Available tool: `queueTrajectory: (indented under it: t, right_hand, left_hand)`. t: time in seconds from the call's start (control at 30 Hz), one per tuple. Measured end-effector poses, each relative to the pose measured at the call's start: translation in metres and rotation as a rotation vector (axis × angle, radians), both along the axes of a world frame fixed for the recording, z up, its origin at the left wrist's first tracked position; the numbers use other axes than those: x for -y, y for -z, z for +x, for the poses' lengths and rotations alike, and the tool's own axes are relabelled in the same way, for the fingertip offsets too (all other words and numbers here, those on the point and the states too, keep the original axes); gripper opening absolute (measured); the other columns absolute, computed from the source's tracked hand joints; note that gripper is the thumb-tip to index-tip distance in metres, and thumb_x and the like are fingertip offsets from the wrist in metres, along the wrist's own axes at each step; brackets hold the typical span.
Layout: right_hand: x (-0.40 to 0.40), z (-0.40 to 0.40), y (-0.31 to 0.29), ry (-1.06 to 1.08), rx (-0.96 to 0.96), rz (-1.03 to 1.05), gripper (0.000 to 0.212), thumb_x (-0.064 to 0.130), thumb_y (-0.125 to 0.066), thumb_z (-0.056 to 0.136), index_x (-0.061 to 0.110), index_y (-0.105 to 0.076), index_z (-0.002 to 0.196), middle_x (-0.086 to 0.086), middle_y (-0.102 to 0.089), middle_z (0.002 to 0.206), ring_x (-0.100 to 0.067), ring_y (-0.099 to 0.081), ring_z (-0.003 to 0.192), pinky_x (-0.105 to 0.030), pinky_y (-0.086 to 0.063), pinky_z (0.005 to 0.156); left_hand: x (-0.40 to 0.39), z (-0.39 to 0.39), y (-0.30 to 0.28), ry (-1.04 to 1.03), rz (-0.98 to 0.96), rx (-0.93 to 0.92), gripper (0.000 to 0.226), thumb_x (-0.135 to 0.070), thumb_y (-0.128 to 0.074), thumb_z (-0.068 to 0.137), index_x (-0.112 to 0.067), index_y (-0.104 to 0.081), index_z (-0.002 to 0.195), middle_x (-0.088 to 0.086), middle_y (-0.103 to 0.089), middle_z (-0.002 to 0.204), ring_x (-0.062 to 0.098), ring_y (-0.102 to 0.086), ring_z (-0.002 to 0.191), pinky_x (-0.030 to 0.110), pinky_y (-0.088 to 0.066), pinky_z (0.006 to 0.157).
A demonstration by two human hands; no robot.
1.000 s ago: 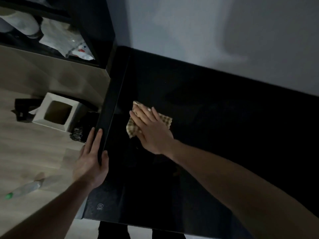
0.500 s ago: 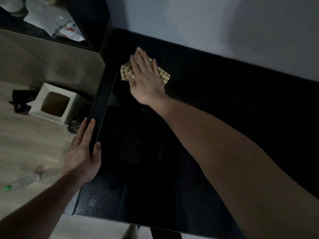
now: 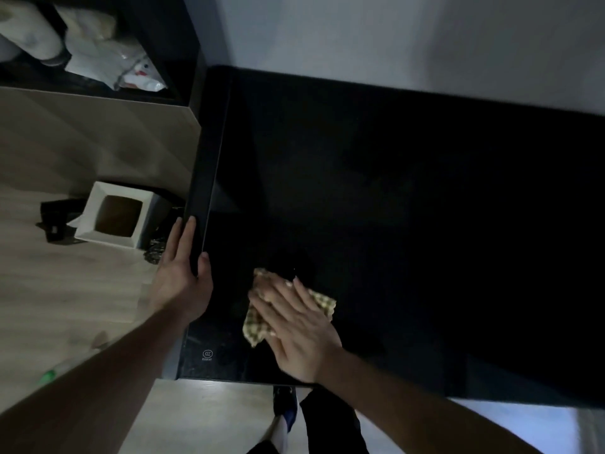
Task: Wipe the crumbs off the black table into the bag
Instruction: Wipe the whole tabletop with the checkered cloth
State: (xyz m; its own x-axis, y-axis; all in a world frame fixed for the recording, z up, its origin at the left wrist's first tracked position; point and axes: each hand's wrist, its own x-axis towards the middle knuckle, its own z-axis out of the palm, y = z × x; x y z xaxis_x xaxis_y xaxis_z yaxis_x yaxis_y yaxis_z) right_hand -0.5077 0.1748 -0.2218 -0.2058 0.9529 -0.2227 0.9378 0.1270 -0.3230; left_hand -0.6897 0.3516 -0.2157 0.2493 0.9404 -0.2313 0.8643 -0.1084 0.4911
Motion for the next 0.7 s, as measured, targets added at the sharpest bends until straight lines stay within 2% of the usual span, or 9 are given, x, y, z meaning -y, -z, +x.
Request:
queueTrajectory:
  t: [0.1,0.27,0.47,0.6,0.7]
  right_hand:
    - [-0.045,0.037,0.006,0.125,-0.015,0.043,0.075,0.036,-0.047,0.100,0.019,-0.017,0.166,-0.004,-0.002,0.176,-0.021,0.008,0.162,-0.048,0.000,0.131]
    - [-0.136,0.108,0.015,0.226,0.088,0.075,0.070,0.038,-0.033,0.104,0.018,-0.010,0.167,-0.005,0.001,0.176,-0.025,0.005,0.162,-0.053,-0.003,0.130]
    - [-0.250,0.201,0.015,0.425,0.076,0.097,0.067,0.041,-0.036,0.105,0.016,-0.022,0.166,-0.010,-0.010,0.175,-0.030,-0.007,0.162,-0.056,-0.006,0.129]
    - [-0.274,0.221,0.015,0.546,0.079,0.063,0.066,0.044,-0.029,0.108,0.018,-0.014,0.167,-0.008,-0.002,0.176,-0.029,0.000,0.162,-0.056,0.003,0.129]
    - [-0.248,0.210,0.012,0.583,0.091,0.072,0.067,0.044,-0.028,0.107,0.017,-0.014,0.167,-0.010,-0.003,0.175,-0.031,-0.001,0.162,-0.059,0.000,0.129]
  left_hand:
    - [0.000,0.002,-0.001,-0.028,-0.006,-0.005,0.070,-0.031,-0.046,0.100,-0.042,-0.009,0.159,-0.015,-0.010,0.168,0.022,-0.028,0.150,0.045,-0.037,0.115]
    - [0.000,0.002,0.001,-0.012,0.004,-0.022,0.070,-0.030,-0.045,0.101,-0.040,-0.008,0.159,-0.015,-0.008,0.168,0.024,-0.030,0.149,0.047,-0.039,0.113]
    - [-0.002,0.001,0.005,-0.022,0.009,-0.065,0.070,-0.033,-0.045,0.100,-0.045,-0.009,0.158,-0.019,-0.007,0.167,0.026,-0.037,0.145,0.050,-0.047,0.101]
    - [-0.002,0.001,0.005,-0.007,0.029,-0.076,0.071,-0.043,-0.036,0.093,-0.044,-0.009,0.158,-0.019,-0.007,0.167,0.025,-0.039,0.144,0.050,-0.049,0.100]
    - [-0.001,0.002,0.005,-0.005,0.023,-0.064,0.069,-0.038,-0.040,0.097,-0.041,-0.010,0.159,-0.016,-0.008,0.168,0.026,-0.036,0.146,0.049,-0.047,0.102]
